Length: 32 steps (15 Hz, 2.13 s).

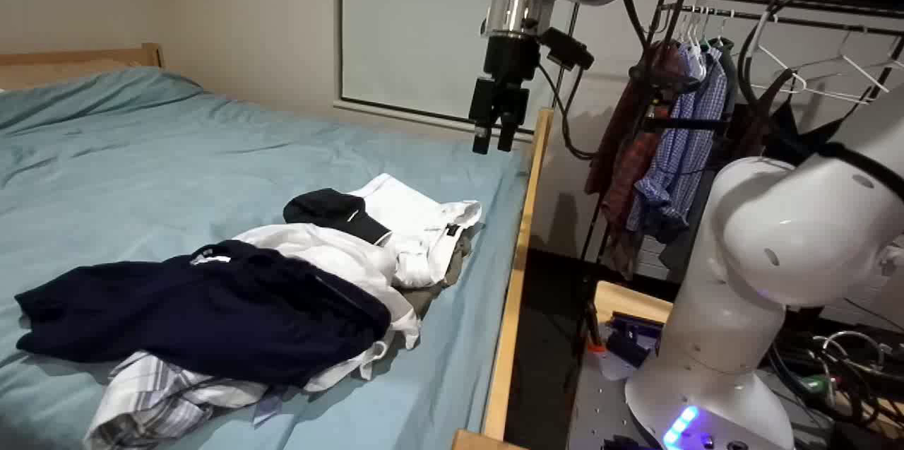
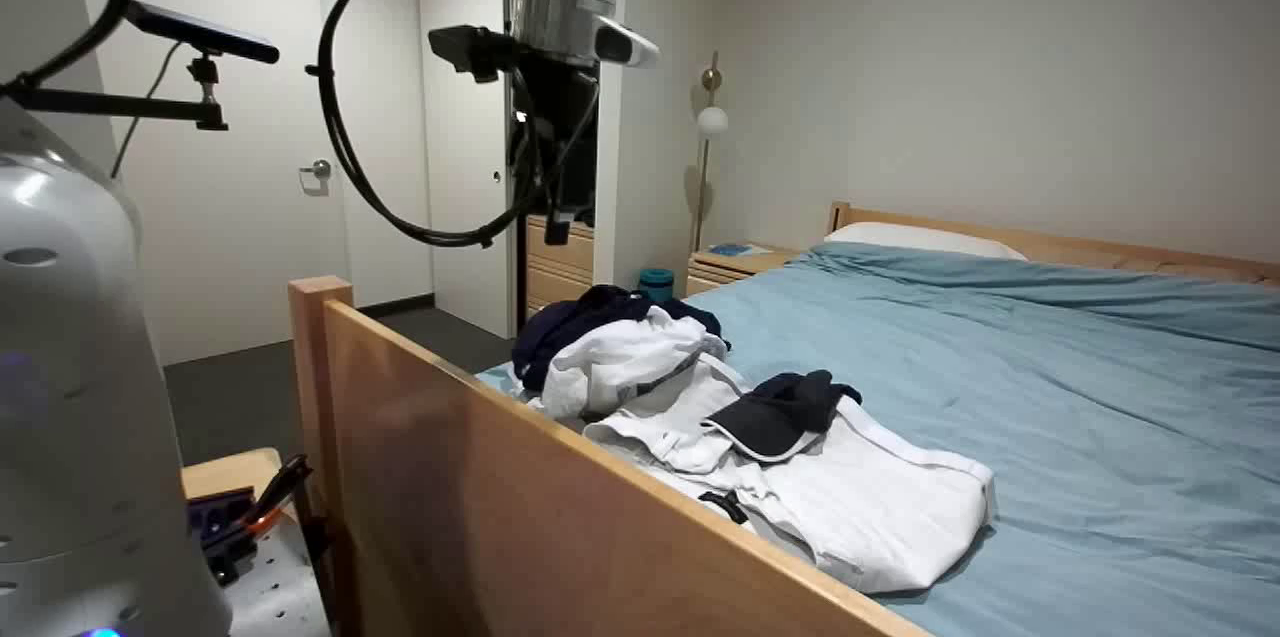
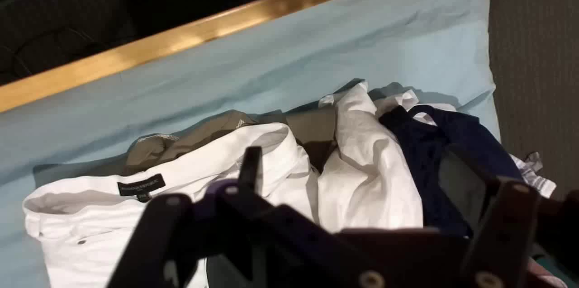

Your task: Move the clothes on the left and pile them on the right

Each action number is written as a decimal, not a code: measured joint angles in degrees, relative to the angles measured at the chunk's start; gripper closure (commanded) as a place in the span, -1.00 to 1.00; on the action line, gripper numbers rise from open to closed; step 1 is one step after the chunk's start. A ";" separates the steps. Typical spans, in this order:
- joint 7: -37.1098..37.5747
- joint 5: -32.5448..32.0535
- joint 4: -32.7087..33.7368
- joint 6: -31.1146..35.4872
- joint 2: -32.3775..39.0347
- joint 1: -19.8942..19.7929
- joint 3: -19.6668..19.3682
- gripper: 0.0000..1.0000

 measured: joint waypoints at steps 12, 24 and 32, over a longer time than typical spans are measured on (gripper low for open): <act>0.00 0.00 0.00 0.00 0.00 -0.07 0.08 -1.00; 10.98 -0.40 18.00 5.67 26.04 0.11 8.39 -1.00; 10.97 -0.53 22.32 9.29 38.13 4.39 12.16 -1.00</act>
